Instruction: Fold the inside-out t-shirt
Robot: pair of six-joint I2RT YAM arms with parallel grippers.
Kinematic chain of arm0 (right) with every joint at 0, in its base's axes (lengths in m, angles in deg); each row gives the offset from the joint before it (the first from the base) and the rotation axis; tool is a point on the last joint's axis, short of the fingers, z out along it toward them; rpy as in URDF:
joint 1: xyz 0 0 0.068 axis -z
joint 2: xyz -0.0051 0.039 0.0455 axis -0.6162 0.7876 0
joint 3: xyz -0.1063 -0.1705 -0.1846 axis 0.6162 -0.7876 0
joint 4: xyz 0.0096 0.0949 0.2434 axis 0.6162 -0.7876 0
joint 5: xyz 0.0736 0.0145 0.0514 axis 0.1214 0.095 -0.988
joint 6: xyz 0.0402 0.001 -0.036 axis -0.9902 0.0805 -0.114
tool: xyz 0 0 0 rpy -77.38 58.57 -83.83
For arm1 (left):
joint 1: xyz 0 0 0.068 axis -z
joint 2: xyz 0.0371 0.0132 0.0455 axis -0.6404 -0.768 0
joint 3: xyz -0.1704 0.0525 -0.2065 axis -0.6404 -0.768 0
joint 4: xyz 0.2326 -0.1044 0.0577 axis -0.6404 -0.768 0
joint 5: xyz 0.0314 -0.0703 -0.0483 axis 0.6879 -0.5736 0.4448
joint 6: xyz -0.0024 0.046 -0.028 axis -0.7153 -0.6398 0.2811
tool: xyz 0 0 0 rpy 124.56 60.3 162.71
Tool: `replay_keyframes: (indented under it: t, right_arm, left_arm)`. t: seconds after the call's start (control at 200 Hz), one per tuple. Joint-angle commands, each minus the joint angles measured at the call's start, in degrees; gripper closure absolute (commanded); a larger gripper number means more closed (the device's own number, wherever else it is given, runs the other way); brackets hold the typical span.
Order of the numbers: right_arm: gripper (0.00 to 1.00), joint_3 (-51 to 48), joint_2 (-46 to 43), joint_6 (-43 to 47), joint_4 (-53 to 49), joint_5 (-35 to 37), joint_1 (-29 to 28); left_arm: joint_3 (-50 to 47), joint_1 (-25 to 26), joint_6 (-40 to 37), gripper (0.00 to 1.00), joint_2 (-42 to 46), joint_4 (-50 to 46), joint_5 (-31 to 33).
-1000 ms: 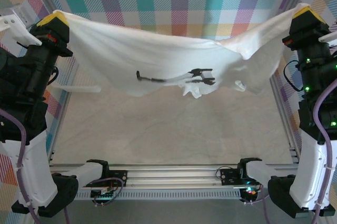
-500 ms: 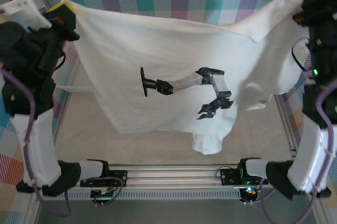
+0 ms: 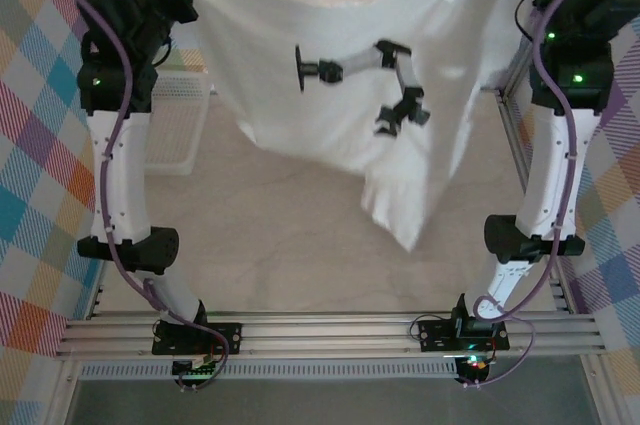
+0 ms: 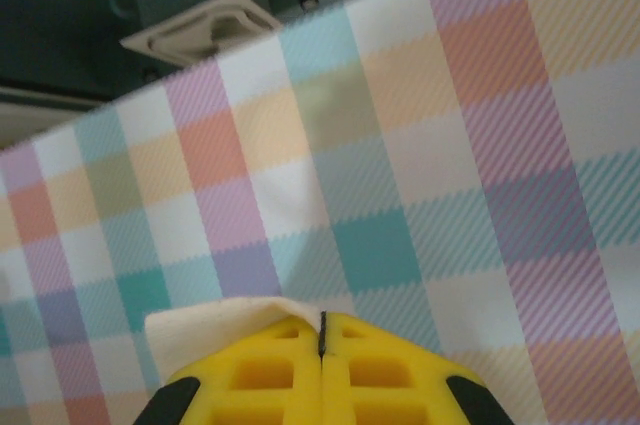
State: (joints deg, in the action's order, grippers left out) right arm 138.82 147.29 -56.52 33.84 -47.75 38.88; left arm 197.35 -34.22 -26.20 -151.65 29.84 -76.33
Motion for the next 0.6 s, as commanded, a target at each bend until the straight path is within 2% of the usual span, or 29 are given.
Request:
replay_keyframes:
  t: [0.0, 0.105, 0.155, 0.215, 0.325, 0.425, 0.505, 0.595]
  right_arm:
    - [1.0, 2.32, -5.45, -5.31, 7.47, -4.63, 1.83]
    - [1.0, -3.38, -8.96, -6.42, 1.78, -9.88, 2.58]
    - [1.0, -10.59, -12.37, -6.22, -2.12, -12.45, 2.62]
    - [1.0, -25.05, -18.43, -6.46, -4.6, -15.26, 2.59]
    - [1.0, -60.97, -31.79, -10.19, -0.33, -16.35, 2.55]
    - [1.0, -87.82, -41.35, -12.53, 2.7, -15.41, 2.55]
    - [1.0, -103.17, -46.2, -13.63, 4.3, -14.83, 2.58]
    - [1.0, -113.73, -48.79, -14.04, 4.48, -12.82, 2.59]
  left_arm:
    - [1.18, -0.84, -0.93, 1.0, 5.53, 3.61, -1.19]
    - [-7.56, -0.86, -1.92, 1.0, 9.77, 3.24, -4.21]
    - [-17.2, -0.84, -2.53, 1.0, 13.65, 4.63, -5.76]
    - [-31.86, -0.86, -2.2, 1.0, 19.28, 8.58, -7.55]
    - [-59.52, -0.78, 0.91, 1.0, 29.37, 16.3, -9.17]
    - [-81.48, -0.57, 10.53, 1.0, 35.88, 22.86, -9.44]
    - [-96.72, -0.11, 19.86, 1.0, 38.15, 27.61, -10.49]
    - [-108.25, 1.49, 24.68, 1.0, 38.39, 29.46, -8.32]
